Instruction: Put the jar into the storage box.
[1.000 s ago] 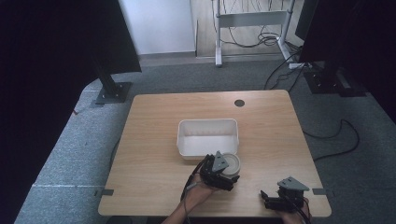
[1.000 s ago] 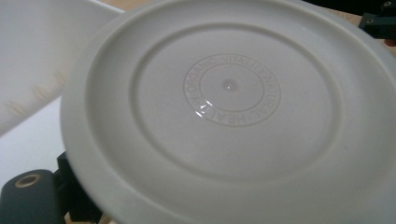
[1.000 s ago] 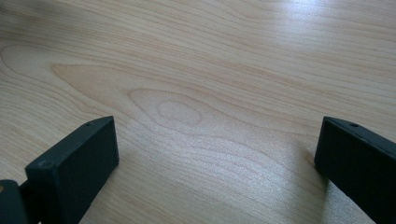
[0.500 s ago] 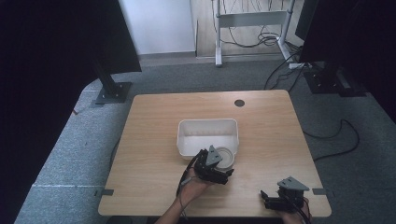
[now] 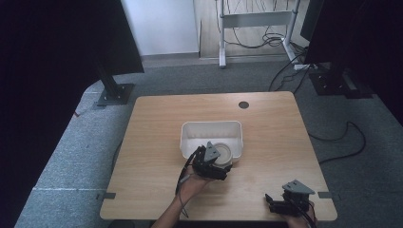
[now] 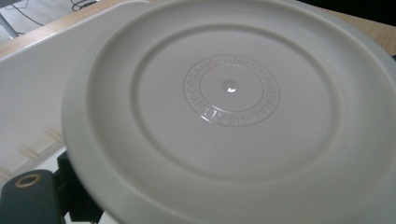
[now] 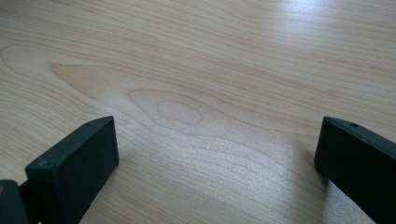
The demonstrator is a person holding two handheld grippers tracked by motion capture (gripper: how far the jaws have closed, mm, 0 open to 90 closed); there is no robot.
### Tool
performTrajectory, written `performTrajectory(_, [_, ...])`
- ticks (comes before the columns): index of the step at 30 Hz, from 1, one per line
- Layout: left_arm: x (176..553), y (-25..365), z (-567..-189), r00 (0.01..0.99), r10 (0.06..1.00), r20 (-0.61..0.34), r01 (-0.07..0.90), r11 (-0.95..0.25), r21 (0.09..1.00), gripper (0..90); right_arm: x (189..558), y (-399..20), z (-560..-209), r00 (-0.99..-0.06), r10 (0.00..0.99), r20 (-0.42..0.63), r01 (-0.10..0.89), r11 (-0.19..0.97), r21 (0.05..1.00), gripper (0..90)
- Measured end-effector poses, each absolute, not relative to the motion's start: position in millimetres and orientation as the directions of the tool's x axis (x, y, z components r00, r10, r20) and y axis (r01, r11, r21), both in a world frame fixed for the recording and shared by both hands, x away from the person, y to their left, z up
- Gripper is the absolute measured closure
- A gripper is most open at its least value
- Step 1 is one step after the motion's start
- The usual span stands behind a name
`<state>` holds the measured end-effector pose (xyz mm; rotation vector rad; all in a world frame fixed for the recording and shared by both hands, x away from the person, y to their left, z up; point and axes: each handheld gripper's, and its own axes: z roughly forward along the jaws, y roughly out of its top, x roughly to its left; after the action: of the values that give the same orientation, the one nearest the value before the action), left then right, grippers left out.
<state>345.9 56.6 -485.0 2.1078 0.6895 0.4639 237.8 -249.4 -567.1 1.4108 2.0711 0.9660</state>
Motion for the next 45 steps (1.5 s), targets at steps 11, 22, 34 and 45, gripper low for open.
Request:
performTrajectory(11, [358,63,-483,0.753,0.651,0.094,0.311,-0.478,0.821,10.4,238,-250,-567,-0.375,0.927,0.018,0.609,0.232,0.759,0.0])
performTrajectory(22, [371,69,-484,0.724,0.685,0.085,0.331,-0.453,0.828,10.4,238,-250,-567,-0.375,0.927,0.018,0.609,0.232,0.759,0.0])
performTrajectory(34, [386,63,-490,0.693,0.714,0.094,0.336,-0.436,0.835,10.4,238,-250,-567,-0.376,0.927,0.018,0.609,0.232,0.759,0.0])
performTrajectory(45, [396,58,-497,0.676,0.729,0.109,0.335,-0.435,0.836,10.4,238,-250,-567,-0.377,0.926,0.018,0.608,0.233,0.759,0.0])
